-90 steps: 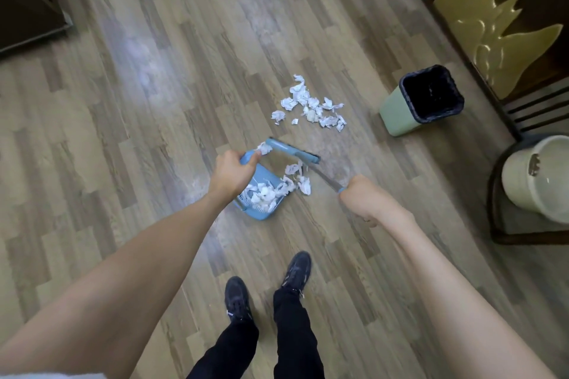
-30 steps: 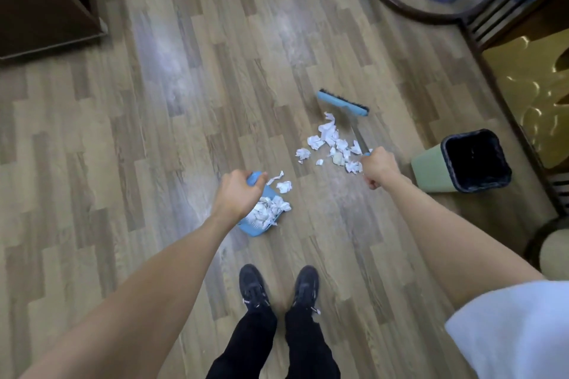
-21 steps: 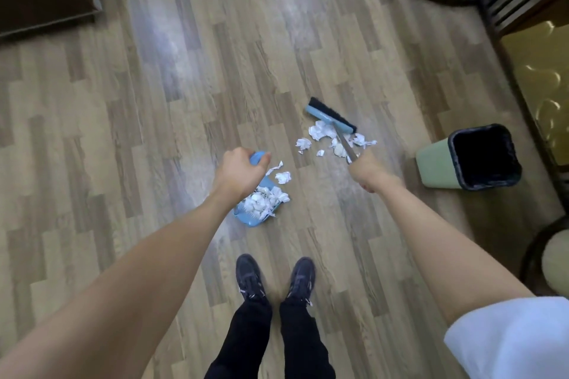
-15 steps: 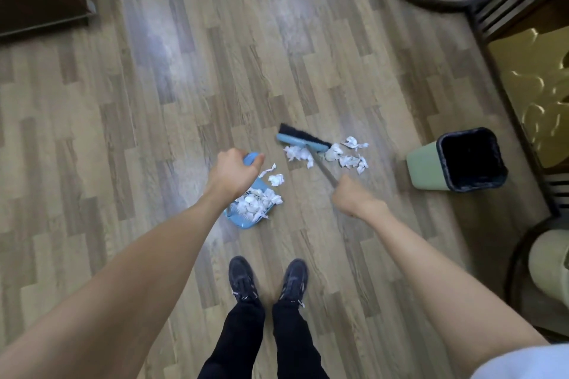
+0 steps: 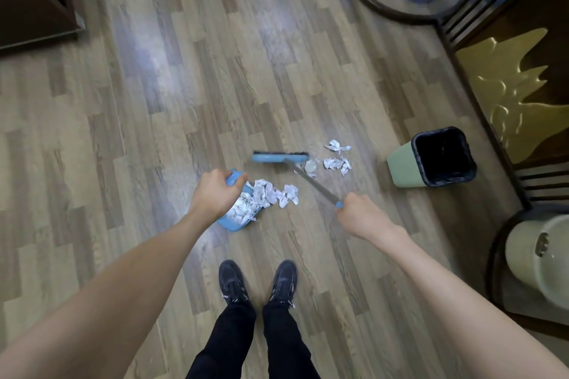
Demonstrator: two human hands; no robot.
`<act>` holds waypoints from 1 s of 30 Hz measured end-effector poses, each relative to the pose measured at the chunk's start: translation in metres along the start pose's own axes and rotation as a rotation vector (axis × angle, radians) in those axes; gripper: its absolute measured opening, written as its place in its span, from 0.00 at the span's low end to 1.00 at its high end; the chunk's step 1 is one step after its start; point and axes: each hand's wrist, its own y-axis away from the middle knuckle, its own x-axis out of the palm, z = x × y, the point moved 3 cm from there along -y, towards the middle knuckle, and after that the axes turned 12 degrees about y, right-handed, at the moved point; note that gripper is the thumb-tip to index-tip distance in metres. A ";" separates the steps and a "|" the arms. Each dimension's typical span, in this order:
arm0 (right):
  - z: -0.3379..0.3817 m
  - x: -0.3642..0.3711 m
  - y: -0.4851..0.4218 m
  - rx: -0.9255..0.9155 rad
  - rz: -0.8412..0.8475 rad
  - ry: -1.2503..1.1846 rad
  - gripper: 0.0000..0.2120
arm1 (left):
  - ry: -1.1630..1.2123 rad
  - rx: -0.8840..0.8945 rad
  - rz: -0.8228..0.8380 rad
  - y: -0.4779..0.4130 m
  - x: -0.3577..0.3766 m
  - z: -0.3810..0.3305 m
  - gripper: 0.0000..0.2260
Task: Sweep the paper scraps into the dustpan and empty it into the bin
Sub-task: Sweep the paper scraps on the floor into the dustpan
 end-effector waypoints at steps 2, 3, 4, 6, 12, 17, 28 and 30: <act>-0.008 -0.014 -0.004 0.044 -0.042 -0.084 0.16 | -0.016 0.002 0.015 0.006 0.001 -0.001 0.22; -0.013 -0.019 -0.009 0.074 -0.062 -0.128 0.16 | -0.026 0.007 0.026 0.009 0.004 -0.002 0.22; -0.020 -0.022 -0.018 0.106 -0.081 -0.177 0.16 | -0.025 0.008 0.040 0.011 0.008 -0.002 0.22; -0.035 -0.022 -0.039 0.188 -0.111 -0.279 0.16 | -0.002 0.007 0.055 0.014 0.017 -0.002 0.21; -0.062 0.010 -0.075 0.375 -0.059 -0.500 0.08 | 0.017 0.016 0.031 0.021 0.034 0.007 0.23; -0.038 0.041 -0.063 0.344 0.034 -0.555 0.09 | 0.031 0.035 0.033 0.024 0.035 0.004 0.23; 0.040 0.075 0.015 0.104 0.219 -0.386 0.05 | -0.001 0.022 0.030 0.029 0.013 0.013 0.23; 0.041 0.071 0.024 0.055 0.216 -0.347 0.12 | -0.002 0.007 0.031 0.033 0.007 0.019 0.24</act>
